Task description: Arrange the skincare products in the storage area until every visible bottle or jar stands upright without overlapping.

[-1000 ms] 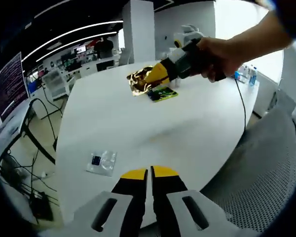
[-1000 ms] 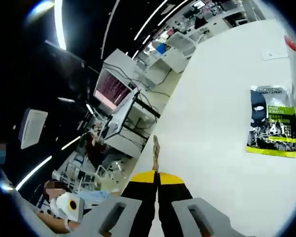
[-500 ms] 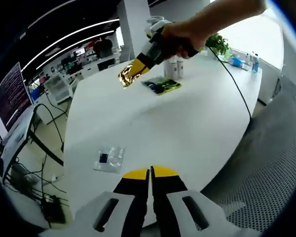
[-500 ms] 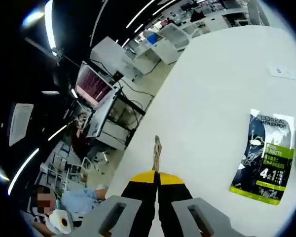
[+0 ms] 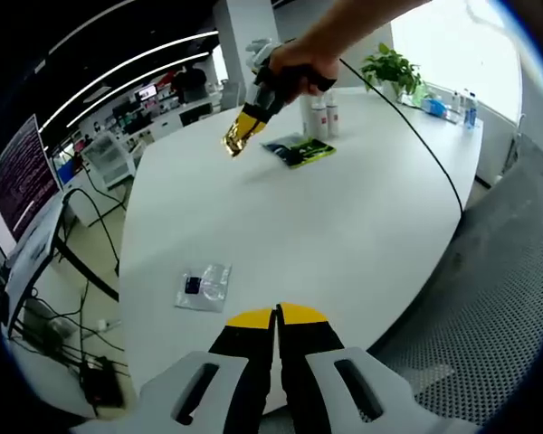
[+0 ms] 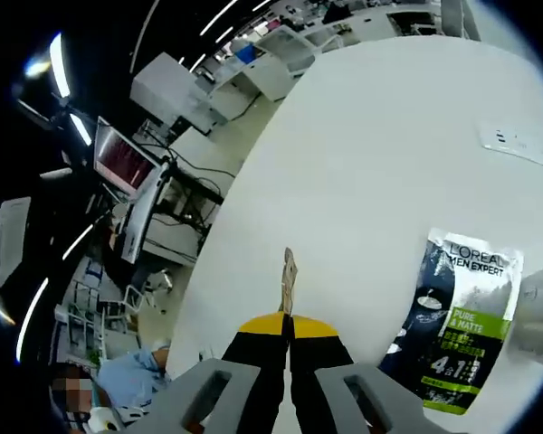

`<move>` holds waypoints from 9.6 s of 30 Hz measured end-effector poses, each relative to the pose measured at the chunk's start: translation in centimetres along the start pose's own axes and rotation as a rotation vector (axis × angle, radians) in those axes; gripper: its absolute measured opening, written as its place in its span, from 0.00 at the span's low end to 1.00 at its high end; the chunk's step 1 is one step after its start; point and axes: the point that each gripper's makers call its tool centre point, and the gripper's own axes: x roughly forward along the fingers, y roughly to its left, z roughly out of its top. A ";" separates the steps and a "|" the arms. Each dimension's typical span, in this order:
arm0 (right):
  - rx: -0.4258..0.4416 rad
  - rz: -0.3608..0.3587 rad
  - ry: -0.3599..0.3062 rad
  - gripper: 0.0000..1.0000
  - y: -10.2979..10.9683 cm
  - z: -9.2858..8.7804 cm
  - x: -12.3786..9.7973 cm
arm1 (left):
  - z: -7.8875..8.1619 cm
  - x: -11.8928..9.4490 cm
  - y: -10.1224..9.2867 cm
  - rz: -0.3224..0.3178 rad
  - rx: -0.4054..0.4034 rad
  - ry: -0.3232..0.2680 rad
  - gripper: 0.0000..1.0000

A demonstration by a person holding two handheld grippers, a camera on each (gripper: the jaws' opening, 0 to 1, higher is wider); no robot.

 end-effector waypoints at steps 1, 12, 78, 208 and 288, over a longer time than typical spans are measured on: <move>-0.008 -0.011 0.018 0.00 -0.3 0.1 0.1 | 0.0 0.0 0.0 -0.001 0.001 0.000 0.00; 0.014 -0.036 0.104 0.00 -2.5 0.0 2.4 | 0.3 -0.1 -0.3 -0.016 0.030 -0.021 0.00; -1.120 -0.122 0.432 0.36 -5.9 1.2 6.2 | -1.0 0.2 -0.3 -0.017 0.081 0.039 0.00; -1.134 -0.194 0.392 0.33 9.7 -12.5 7.6 | -0.6 0.5 -3.8 -0.137 0.104 0.024 0.00; -1.213 -0.294 0.761 0.35 -5.2 -4.6 3.7 | -1.5 0.7 -2.9 -0.122 0.091 0.051 0.00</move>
